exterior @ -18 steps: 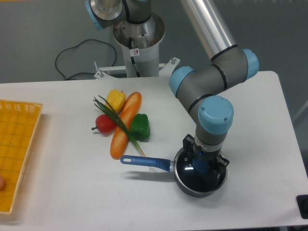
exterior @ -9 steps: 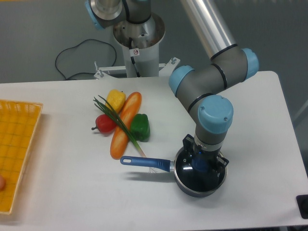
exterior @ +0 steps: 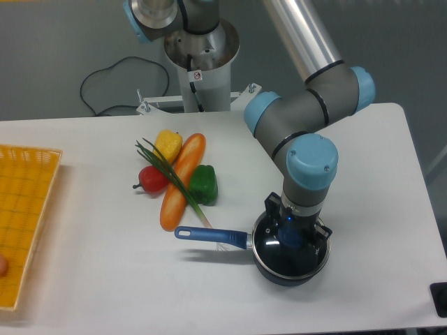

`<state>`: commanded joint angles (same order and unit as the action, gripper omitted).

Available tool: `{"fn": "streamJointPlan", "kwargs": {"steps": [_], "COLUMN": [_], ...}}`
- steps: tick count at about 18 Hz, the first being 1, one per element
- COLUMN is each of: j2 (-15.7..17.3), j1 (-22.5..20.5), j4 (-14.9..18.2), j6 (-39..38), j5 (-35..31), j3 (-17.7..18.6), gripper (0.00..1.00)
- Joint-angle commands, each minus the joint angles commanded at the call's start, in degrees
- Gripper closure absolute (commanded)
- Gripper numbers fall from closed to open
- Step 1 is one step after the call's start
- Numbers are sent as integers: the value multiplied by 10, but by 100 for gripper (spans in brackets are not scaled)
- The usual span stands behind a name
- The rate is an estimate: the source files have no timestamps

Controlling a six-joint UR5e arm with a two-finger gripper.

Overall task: Open the lid
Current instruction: 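Lift the glass lid up off the saucepan by its knob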

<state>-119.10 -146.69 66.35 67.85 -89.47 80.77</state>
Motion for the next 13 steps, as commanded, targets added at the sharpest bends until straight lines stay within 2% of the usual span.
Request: {"fn": "streamJointPlan", "kwargs": {"steps": [3, 13], "j2": [13, 35], "j1": [-4, -25], "j4": [18, 46], "j6": [3, 7], "j5": [0, 0], "j3": [2, 3], "gripper": [48, 48]}}
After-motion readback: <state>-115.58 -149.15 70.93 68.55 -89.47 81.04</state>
